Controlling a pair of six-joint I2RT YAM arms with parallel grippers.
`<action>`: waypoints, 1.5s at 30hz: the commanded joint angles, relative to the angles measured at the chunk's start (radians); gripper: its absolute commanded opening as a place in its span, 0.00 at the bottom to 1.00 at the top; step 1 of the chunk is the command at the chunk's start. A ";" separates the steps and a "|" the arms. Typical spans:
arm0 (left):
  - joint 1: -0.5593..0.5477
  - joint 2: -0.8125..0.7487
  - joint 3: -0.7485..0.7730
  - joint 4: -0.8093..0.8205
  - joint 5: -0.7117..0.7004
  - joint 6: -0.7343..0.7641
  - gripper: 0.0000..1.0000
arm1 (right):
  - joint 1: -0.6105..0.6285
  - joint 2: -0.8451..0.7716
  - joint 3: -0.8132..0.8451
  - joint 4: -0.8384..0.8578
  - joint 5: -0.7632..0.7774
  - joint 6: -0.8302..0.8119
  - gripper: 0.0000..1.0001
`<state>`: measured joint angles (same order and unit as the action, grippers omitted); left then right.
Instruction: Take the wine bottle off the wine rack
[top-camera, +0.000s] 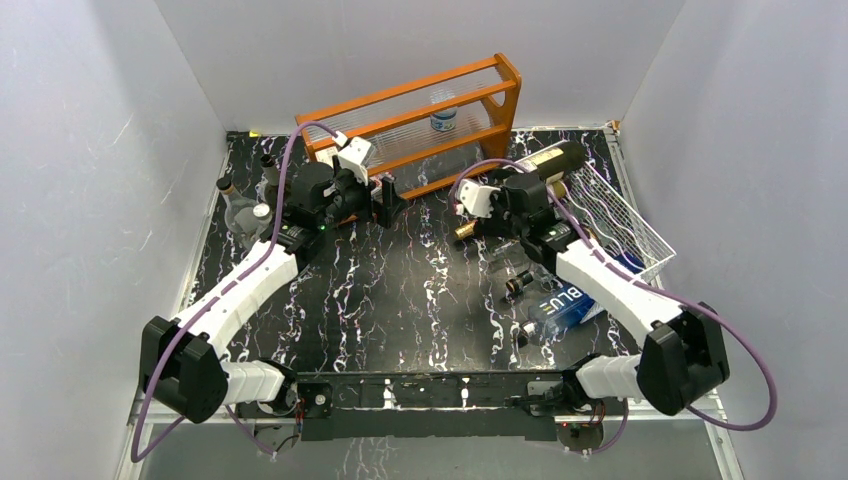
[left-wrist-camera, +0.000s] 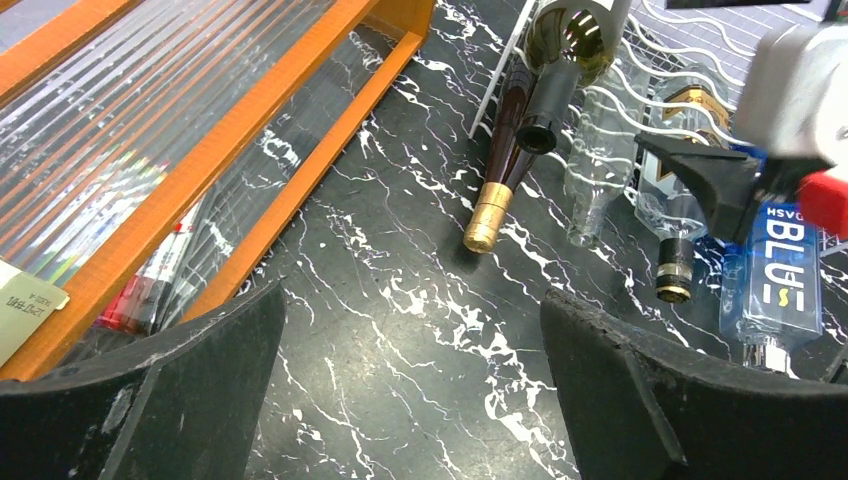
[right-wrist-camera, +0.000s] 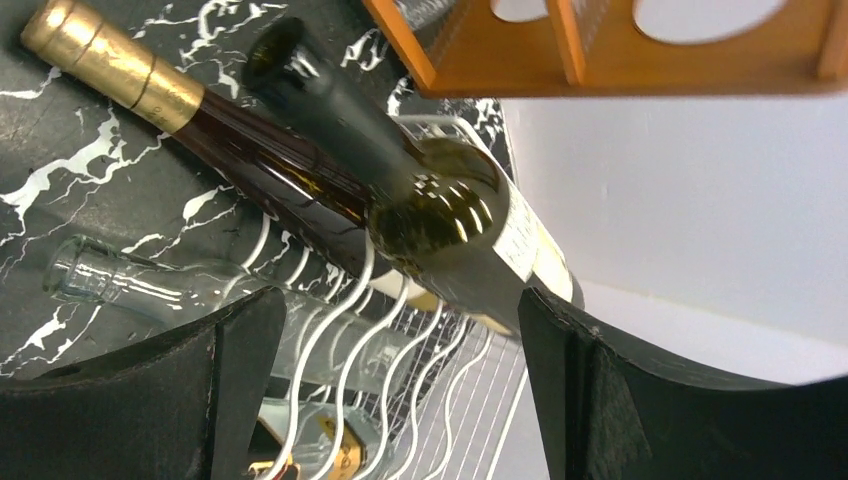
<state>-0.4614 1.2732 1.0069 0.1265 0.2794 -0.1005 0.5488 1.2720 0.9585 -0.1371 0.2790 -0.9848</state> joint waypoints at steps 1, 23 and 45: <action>-0.005 -0.047 -0.002 0.019 -0.028 0.029 0.98 | -0.008 0.064 0.033 0.051 -0.065 -0.156 0.98; -0.005 -0.048 0.007 0.005 -0.054 0.041 0.98 | -0.020 0.319 0.066 0.314 -0.027 -0.383 0.89; -0.005 -0.040 0.008 0.003 -0.055 0.040 0.98 | 0.032 0.297 -0.022 0.491 0.017 -0.457 0.29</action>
<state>-0.4614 1.2633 1.0069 0.1207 0.2276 -0.0738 0.5541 1.6333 0.9504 0.2779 0.2802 -1.4773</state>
